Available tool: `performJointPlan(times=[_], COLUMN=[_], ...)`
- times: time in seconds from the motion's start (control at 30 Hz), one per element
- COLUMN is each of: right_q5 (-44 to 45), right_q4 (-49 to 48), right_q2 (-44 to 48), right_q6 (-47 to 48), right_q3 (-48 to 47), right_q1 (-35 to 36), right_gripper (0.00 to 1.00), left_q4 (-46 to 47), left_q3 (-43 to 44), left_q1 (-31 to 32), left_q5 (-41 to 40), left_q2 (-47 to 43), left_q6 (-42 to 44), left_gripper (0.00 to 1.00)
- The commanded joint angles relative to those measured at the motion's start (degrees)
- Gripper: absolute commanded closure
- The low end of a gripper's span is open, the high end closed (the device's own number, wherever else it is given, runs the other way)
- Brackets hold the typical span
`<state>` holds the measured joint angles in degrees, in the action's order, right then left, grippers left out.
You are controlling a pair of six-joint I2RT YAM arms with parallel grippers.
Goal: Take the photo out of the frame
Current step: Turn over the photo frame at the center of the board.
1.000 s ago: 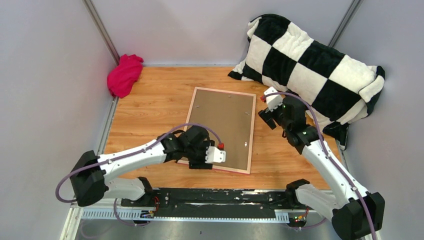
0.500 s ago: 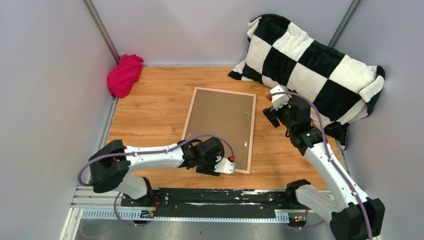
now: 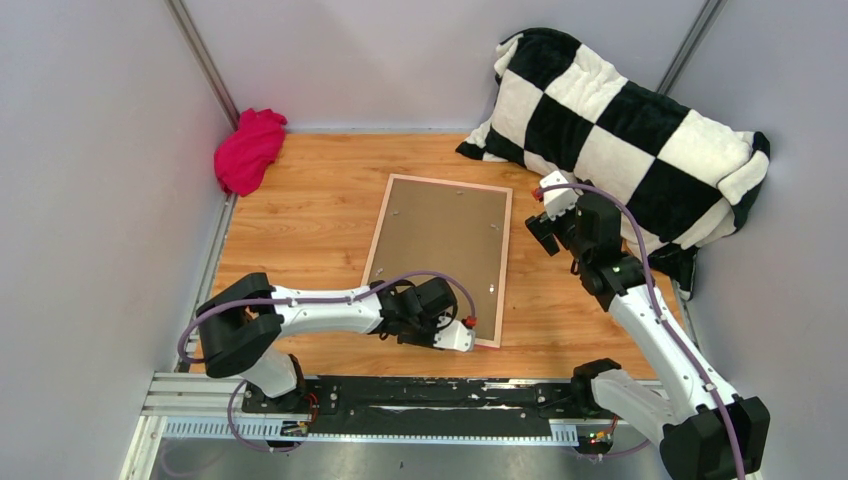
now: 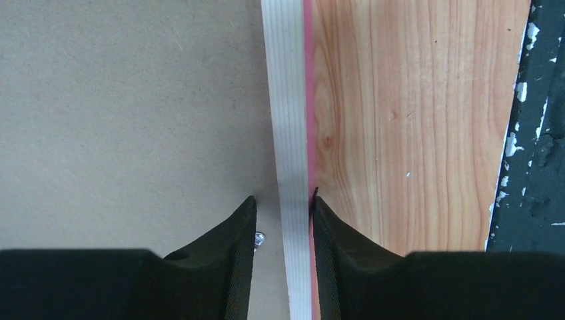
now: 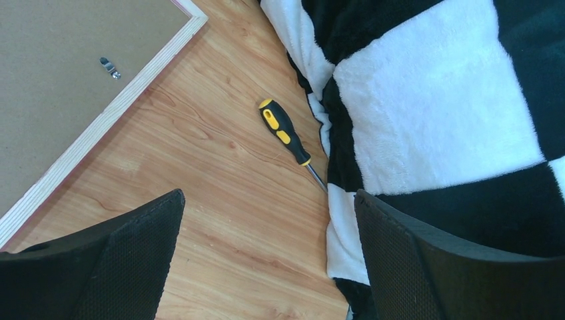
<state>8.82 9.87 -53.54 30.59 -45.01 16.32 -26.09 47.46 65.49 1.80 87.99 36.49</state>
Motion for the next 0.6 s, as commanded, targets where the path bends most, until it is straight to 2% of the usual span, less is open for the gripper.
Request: performJointPlan(times=[0.0, 0.13, 0.23, 0.37, 0.57], right_q5=[-1.0, -1.6, -2.3, -3.9, -18.2], right_q4=[-0.3, 0.1, 1.2, 2.3, 11.7], right_q2=[0.2, 0.3, 0.5, 1.4, 3.7], right_q6=[-0.9, -0.9, -0.7, -0.5, 5.2], right_q3=[0.9, 0.7, 0.0, -0.3, -2.8], right_q1=[-0.9, -0.9, -0.9, -0.9, -1.0], right_gripper=[0.03, 0.03, 0.03, 0.02, 0.04], left_q4=[-0.4, -0.8, -1.0, -0.7, -0.9], left_q3=[0.1, 0.1, -0.2, -0.7, -0.6], left_q1=[0.4, 0.4, 0.4, 0.4, -1.4], left_q5=[-0.2, -0.1, 0.5, -0.4, -0.5], left_q2=[2.9, 3.8, 4.8, 5.2, 0.1], left_q6=[0.3, 0.4, 0.3, 0.4, 0.3], left_gripper=[0.70, 0.81, 0.99, 1.00, 1.00])
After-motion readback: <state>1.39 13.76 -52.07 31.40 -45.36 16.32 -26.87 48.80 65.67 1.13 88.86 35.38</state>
